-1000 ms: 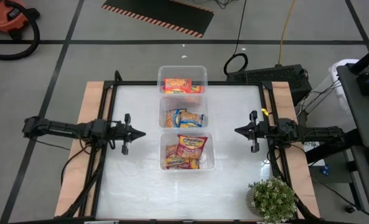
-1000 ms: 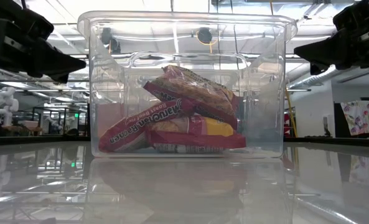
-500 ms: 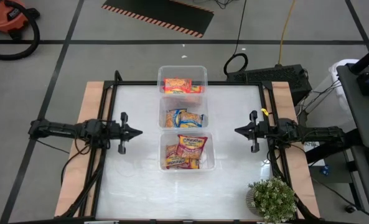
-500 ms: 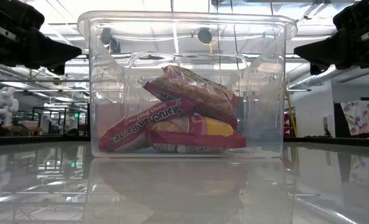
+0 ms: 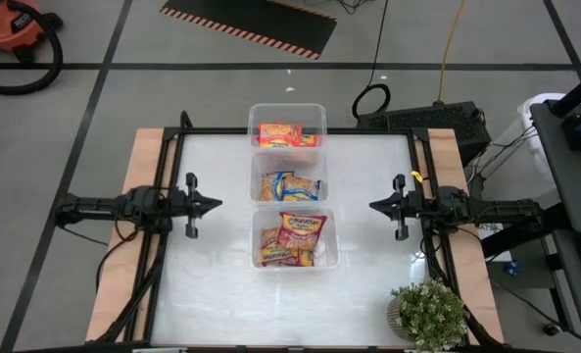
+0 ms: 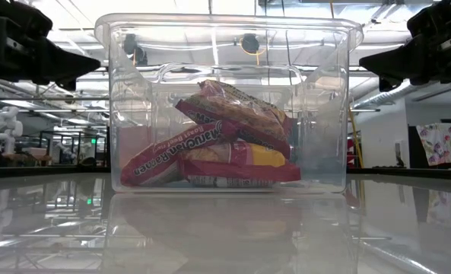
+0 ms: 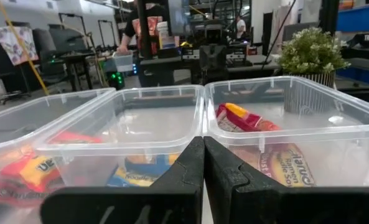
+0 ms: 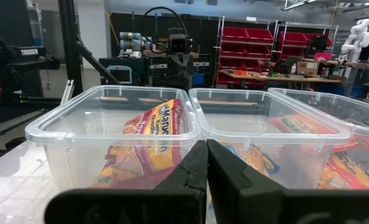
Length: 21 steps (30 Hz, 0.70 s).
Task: Sort Maruchan noodles
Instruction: Return to Home Position
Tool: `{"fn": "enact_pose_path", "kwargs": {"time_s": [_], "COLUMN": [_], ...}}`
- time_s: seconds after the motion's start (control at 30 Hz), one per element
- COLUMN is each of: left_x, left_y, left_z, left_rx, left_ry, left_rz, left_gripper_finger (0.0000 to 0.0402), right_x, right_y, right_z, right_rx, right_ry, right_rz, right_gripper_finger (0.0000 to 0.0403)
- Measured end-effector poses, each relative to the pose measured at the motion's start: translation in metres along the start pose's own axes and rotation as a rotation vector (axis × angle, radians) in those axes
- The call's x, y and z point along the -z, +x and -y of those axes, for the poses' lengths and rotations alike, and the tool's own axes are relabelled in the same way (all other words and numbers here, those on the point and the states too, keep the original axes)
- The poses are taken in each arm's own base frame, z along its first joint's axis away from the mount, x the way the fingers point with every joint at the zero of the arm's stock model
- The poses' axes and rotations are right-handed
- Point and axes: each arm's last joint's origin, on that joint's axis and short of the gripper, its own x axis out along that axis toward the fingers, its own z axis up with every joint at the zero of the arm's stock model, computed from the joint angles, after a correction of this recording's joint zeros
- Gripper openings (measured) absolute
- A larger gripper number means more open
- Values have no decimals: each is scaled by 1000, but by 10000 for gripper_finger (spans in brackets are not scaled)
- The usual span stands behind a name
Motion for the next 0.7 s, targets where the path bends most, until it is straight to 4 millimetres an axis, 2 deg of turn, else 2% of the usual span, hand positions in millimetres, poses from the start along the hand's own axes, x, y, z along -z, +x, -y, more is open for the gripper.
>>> {"fn": "enact_pose_path", "kwargs": {"time_s": [0.7], "left_x": [1], "left_y": [1], "left_z": [0], "left_rx": [-5], "left_ry": [-8], "left_rz": [-4], "left_gripper_finger": [8], "right_x": [0], "right_y": [0], "right_z": [0], "right_rx": [0], "right_ry": [0], "right_rz": [0], "right_gripper_finger": [0]}}
